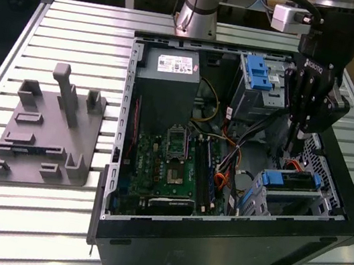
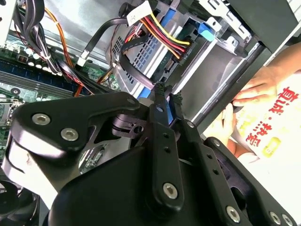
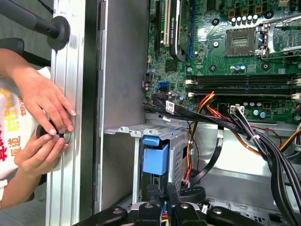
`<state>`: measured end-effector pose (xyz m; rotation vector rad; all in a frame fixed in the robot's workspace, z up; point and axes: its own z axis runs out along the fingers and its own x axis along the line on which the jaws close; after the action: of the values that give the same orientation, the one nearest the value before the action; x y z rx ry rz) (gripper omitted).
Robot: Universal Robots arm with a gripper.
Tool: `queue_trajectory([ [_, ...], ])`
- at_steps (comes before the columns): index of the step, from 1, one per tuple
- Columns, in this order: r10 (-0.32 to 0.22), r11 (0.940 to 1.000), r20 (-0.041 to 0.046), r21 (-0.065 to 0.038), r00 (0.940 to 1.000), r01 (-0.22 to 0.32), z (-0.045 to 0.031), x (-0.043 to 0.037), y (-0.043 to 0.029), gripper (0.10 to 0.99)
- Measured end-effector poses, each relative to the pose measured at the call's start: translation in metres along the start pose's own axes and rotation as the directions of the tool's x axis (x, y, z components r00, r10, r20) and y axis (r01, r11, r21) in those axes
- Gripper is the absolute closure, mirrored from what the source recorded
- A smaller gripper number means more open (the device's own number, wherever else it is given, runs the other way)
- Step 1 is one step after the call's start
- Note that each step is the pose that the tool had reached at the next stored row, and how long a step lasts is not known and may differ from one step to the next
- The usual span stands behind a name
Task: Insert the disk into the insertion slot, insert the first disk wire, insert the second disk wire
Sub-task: 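Insert the second disk wire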
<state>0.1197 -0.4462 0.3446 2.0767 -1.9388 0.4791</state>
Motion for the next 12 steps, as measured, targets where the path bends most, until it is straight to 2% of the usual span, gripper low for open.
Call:
queue_trajectory([
  [7, 0.000, 1.0000, -0.0010, 0.000, 1.0000, 0.000, 0.0028, -0.0014, 0.0001, 0.878],
  [9, 0.000, 1.0000, -0.0009, 0.000, 1.0000, 0.000, 0.0032, -0.0016, 0.0001, 0.890],
  [10, 0.000, 1.0000, -0.0010, 0.000, 1.0000, 0.000, 0.0034, -0.0017, 0.0001, 0.941],
  [12, 0.000, 1.0000, -0.0010, 0.000, 1.0000, 0.000, 0.0037, -0.0018, 0.0001, 0.941],
])
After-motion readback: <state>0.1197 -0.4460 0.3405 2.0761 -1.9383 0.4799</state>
